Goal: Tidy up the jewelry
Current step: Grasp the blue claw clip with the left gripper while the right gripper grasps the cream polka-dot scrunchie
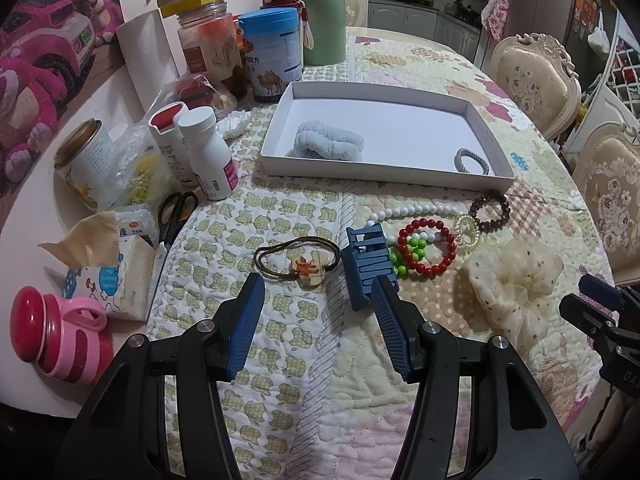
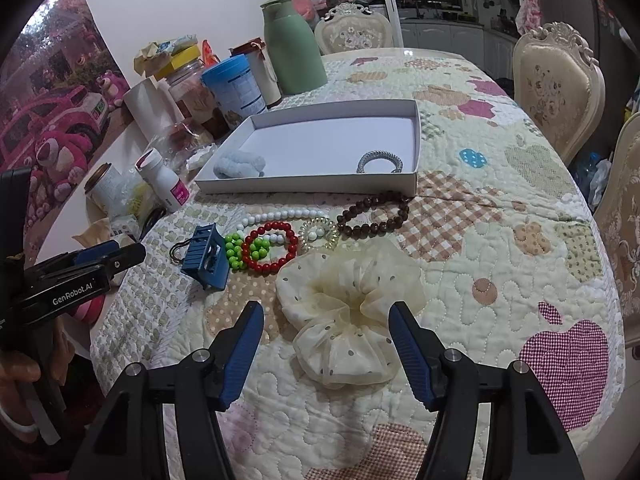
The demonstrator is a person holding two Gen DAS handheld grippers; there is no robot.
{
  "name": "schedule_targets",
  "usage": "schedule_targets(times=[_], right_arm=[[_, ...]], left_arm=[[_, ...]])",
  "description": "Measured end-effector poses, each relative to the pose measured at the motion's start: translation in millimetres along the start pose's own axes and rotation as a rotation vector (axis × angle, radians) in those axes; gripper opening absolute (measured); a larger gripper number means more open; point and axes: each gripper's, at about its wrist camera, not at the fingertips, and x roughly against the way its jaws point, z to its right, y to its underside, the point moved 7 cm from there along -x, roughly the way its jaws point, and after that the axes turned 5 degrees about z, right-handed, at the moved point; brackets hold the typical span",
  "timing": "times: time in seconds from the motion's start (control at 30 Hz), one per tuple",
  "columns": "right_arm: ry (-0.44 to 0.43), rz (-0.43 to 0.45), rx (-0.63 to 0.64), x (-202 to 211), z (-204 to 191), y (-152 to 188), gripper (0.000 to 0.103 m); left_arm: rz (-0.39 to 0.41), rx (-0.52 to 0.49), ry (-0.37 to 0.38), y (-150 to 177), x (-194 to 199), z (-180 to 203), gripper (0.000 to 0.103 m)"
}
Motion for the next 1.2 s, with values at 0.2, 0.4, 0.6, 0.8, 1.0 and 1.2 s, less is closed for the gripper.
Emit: schedule_targets(times=[0.2,0.4,0.6,0.8,1.0,1.2], right_arm=[[0.003,-0.003,-0.003,-2,2,1,0.064],[0.005,-0.011,-0.016,-7,9,5,0.066],[0.021,-0.032,-0.023,-17,15,10,0.066],[0.029,-0.035,-0.022,-20,16,9,0.067],[0.042,-0.041,-0.020,-24,19,9,0.067],[0.053,-0.048,-0.018,-29,24,8,0.068]], left_arm=[[-0.006,0.000,0.002,1,-3,1,0.055],[-0.023,0.033,0.028,2,-8,-4,0.055],[-0.053,0.065,0.059,5,-12,-6,0.055],[-0.076,0.081,0.081,6,-17,-6,0.055],[-0.089,0.097,0.102,5,-21,-4,0.055],[-0.121,0.120,0.140,6,-27,-1,0.056]])
